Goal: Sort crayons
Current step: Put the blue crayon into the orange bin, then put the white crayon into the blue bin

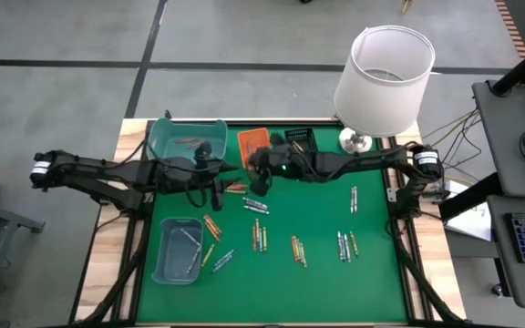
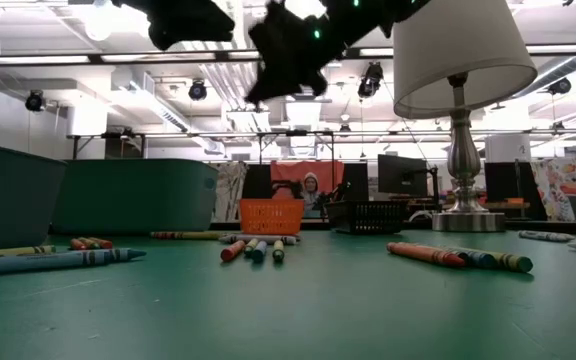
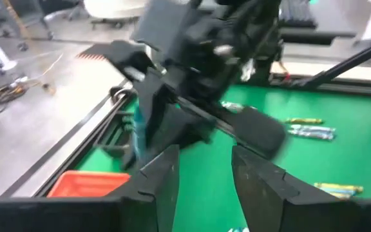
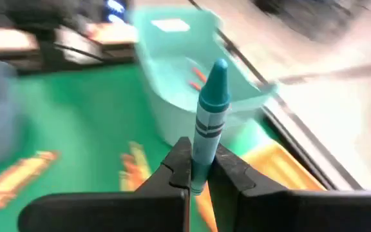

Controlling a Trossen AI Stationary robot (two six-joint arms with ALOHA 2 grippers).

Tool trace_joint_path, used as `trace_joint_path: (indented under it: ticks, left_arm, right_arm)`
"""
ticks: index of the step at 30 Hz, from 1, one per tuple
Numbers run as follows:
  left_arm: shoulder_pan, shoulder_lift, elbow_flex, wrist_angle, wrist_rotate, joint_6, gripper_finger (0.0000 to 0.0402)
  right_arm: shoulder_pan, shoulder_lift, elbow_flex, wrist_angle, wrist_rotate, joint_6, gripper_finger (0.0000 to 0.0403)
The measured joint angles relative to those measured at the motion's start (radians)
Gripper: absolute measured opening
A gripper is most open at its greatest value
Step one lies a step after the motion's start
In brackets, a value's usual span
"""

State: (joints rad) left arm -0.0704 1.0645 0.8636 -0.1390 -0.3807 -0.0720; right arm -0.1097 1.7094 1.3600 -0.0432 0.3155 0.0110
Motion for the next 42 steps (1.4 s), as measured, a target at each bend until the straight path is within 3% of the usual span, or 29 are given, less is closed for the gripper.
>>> trace_joint_path:
  ticks: [6,11,22,30,42]
  left_arm:
    - [0.000,0.000,0.073,-0.140,-0.030,-0.004,0.0127]
    - [0.000,0.000,0.075,-0.154,-0.031,-0.005,0.0127]
    - [0.000,0.006,0.057,-0.156,-0.032,-0.016,0.0127]
    - [0.000,0.042,0.057,-0.165,-0.032,-0.031,0.0127]
    - [0.000,0.123,0.056,-0.177,-0.049,-0.018,0.0127]
  right_arm:
    - [-0.121,0.036,-0.025,-0.059,-0.005,0.102,0.0016]
    - [-0.180,0.110,-0.027,-0.049,-0.016,0.154,0.0021]
    - [-0.192,0.203,-0.001,-0.055,-0.055,0.174,0.0117]
    - [-0.177,0.117,-0.001,-0.123,-0.064,0.200,0.0145]
    - [-0.043,-0.075,-0.003,-0.569,-0.141,0.336,0.0126]
